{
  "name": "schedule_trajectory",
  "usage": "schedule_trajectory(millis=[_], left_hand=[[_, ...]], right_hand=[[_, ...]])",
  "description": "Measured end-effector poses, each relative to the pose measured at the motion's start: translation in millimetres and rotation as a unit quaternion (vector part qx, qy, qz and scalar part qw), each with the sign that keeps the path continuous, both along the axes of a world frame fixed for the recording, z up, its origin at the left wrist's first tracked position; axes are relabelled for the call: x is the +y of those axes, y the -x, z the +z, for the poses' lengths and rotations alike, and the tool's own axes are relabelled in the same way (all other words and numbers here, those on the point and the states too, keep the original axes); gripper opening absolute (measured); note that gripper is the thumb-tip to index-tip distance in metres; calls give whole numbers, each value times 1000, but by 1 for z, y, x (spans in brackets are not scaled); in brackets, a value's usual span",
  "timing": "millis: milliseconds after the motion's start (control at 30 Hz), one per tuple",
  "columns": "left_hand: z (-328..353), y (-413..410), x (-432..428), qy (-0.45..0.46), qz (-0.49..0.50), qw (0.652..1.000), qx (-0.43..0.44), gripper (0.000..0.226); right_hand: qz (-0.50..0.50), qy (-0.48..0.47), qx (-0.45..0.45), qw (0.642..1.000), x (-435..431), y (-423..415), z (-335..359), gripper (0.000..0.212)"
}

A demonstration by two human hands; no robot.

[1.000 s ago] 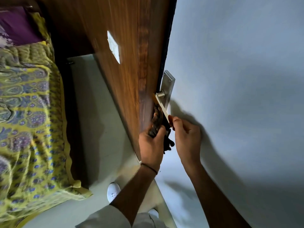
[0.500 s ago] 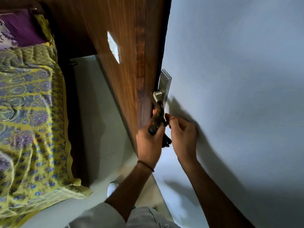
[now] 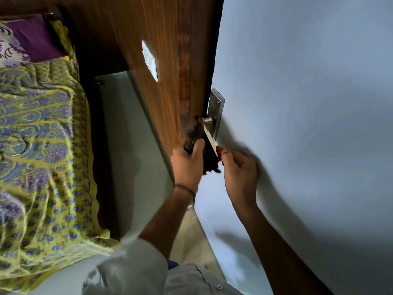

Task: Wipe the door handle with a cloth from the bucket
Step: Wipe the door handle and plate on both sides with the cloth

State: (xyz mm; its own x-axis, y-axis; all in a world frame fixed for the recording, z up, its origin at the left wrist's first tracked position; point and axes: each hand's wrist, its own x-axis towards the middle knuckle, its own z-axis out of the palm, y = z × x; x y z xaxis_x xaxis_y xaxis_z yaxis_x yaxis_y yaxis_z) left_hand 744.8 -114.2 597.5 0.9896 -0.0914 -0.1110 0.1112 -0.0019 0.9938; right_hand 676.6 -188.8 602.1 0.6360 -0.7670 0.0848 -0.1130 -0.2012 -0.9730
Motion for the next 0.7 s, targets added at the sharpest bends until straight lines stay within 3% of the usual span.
schedule_trajectory(millis=[133,333,533,700], left_hand=[[-2,48,10,12,-57,998,5,19],[29,-21,-12,-103,5,991,-88,10],[16,0,-3,-121,-11,984,-127,20],[-18,72,10,-82,-95,978,-164,55]], right_hand=[[-9,10,1,1000,-1,-1,-1,28],[-9,-8,6,1000,1,-1,2,29],[-12,-26,2,1000,3,-2,5,29],[-20,-19,2,1000,2,2,7,49]])
